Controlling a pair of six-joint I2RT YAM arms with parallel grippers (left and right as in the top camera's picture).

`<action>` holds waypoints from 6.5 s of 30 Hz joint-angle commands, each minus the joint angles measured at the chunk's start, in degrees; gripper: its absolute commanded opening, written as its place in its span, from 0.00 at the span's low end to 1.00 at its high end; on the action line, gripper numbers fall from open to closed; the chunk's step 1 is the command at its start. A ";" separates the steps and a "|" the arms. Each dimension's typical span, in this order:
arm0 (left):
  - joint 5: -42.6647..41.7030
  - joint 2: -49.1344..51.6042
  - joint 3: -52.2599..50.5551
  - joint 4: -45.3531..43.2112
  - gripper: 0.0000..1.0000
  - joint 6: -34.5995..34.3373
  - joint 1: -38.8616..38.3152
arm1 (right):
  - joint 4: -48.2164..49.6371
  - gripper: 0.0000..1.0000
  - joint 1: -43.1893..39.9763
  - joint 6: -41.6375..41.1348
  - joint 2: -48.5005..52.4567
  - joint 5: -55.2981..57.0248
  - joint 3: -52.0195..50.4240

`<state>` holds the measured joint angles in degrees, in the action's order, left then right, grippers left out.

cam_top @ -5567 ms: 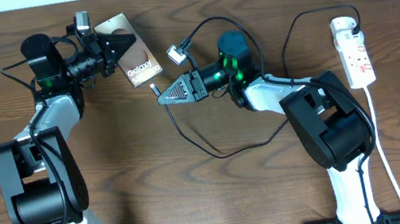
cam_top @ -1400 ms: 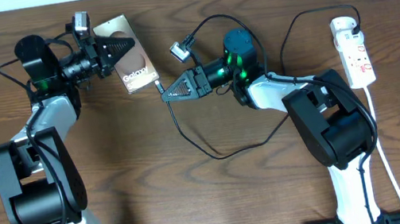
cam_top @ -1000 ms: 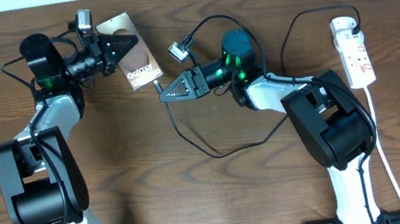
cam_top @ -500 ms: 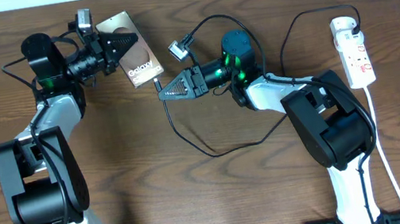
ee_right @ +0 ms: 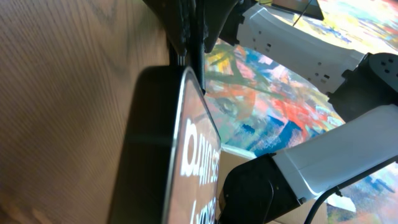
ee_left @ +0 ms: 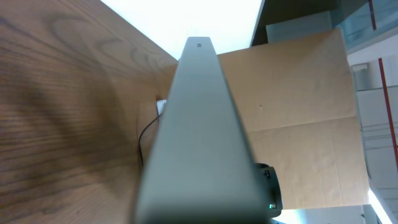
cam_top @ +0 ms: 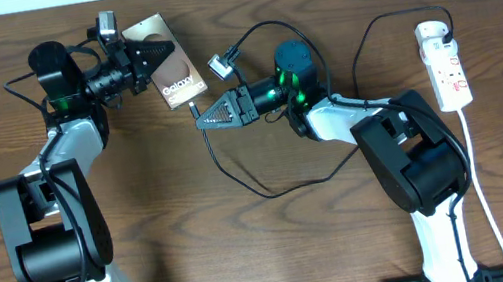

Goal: Plug charger to phone and switch on socket

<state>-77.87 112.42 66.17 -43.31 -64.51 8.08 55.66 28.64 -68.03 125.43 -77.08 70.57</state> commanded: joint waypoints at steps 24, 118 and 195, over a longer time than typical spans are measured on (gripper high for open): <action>-5.68 -0.13 1.03 -1.20 0.07 3.17 -0.98 | 0.76 0.01 0.17 0.57 0.50 0.63 1.33; -12.15 -0.13 1.03 -3.61 0.07 4.46 -0.98 | 5.25 0.01 -1.66 -5.20 0.50 4.74 1.33; -1.16 -0.13 0.59 -3.52 0.07 0.35 0.48 | 4.76 0.01 0.07 -9.29 0.50 20.00 1.33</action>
<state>-73.89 112.42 66.30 -46.54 -63.20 9.74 60.07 28.47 -76.62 125.75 -66.17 70.57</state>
